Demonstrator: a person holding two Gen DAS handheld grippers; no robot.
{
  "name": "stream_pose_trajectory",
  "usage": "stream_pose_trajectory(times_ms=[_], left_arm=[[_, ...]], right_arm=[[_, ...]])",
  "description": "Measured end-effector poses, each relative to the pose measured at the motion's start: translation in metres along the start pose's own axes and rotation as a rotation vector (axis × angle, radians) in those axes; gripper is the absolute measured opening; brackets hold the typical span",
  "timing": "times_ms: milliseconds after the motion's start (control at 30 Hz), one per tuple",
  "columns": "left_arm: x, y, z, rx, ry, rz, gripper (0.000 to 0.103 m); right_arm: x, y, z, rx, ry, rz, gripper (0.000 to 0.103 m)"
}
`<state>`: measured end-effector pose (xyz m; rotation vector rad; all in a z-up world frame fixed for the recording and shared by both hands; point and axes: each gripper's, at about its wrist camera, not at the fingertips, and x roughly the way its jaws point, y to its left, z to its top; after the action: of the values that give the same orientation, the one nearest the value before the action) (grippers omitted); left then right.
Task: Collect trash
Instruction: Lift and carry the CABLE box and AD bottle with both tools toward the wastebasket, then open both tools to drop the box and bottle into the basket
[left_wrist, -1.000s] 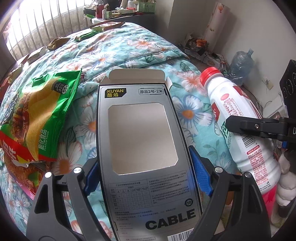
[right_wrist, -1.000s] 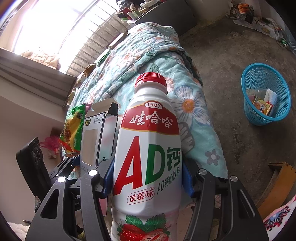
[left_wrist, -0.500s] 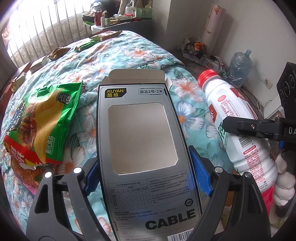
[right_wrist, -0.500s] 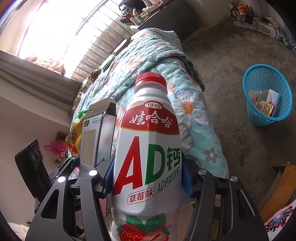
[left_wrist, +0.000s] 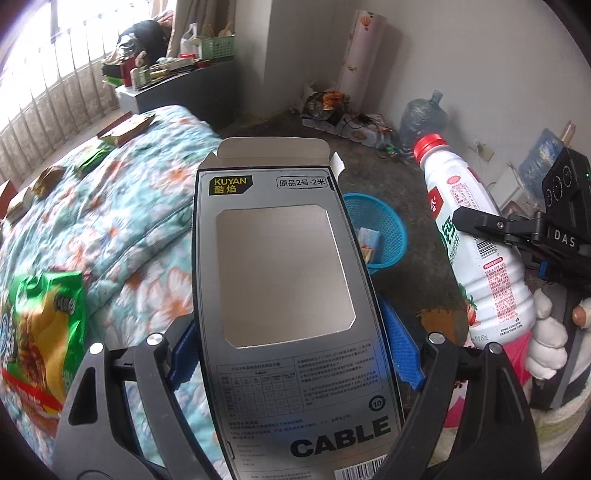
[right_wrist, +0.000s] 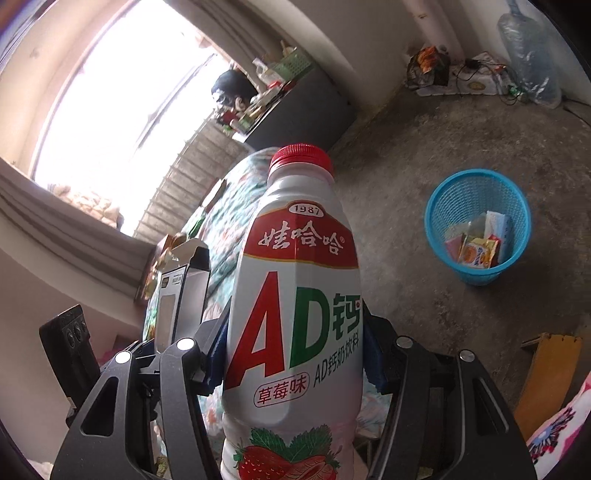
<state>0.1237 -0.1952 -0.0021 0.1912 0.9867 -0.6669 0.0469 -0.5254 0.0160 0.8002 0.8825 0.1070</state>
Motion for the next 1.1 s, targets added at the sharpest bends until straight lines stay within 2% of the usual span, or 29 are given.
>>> stream_pose_trajectory(times_ms=[167, 367, 467, 600, 700, 767, 800, 900, 967, 1100], left_arm=[[0.042, -0.040, 0.056, 0.073, 0.065, -0.139, 0.080], [0.136, -0.092, 0.109, 0.149, 0.213, -0.222, 0.080], [0.193, -0.108, 0.124, 0.146, 0.304, -0.236, 0.080], [0.266, -0.122, 0.138, 0.130, 0.387, -0.209, 0.080], [0.313, -0.127, 0.148, 0.069, 0.409, -0.200, 0.085], [0.339, -0.129, 0.155, -0.001, 0.433, -0.215, 0.086], [0.349, -0.130, 0.157, -0.027, 0.444, -0.223, 0.086], [0.363, -0.132, 0.157, -0.072, 0.443, -0.215, 0.086], [0.358, -0.131, 0.158, -0.083, 0.427, -0.226, 0.086], [0.329, -0.127, 0.160, -0.050, 0.363, -0.254, 0.086]], right_arm=[[-0.026, -0.059, 0.023, 0.121, -0.091, -0.060, 0.058], [0.004, -0.141, 0.037, 0.308, -0.079, -0.111, 0.058], [0.031, -0.178, 0.043, 0.387, -0.056, -0.130, 0.058], [0.069, -0.222, 0.054, 0.478, -0.029, -0.124, 0.058], [0.099, -0.256, 0.068, 0.546, -0.039, -0.144, 0.059], [0.116, -0.280, 0.073, 0.613, -0.061, -0.159, 0.065], [0.124, -0.292, 0.074, 0.642, -0.072, -0.169, 0.072], [0.143, -0.317, 0.072, 0.713, -0.077, -0.162, 0.072], [0.144, -0.321, 0.067, 0.729, -0.092, -0.159, 0.072], [0.130, -0.315, 0.055, 0.680, -0.116, -0.150, 0.072]])
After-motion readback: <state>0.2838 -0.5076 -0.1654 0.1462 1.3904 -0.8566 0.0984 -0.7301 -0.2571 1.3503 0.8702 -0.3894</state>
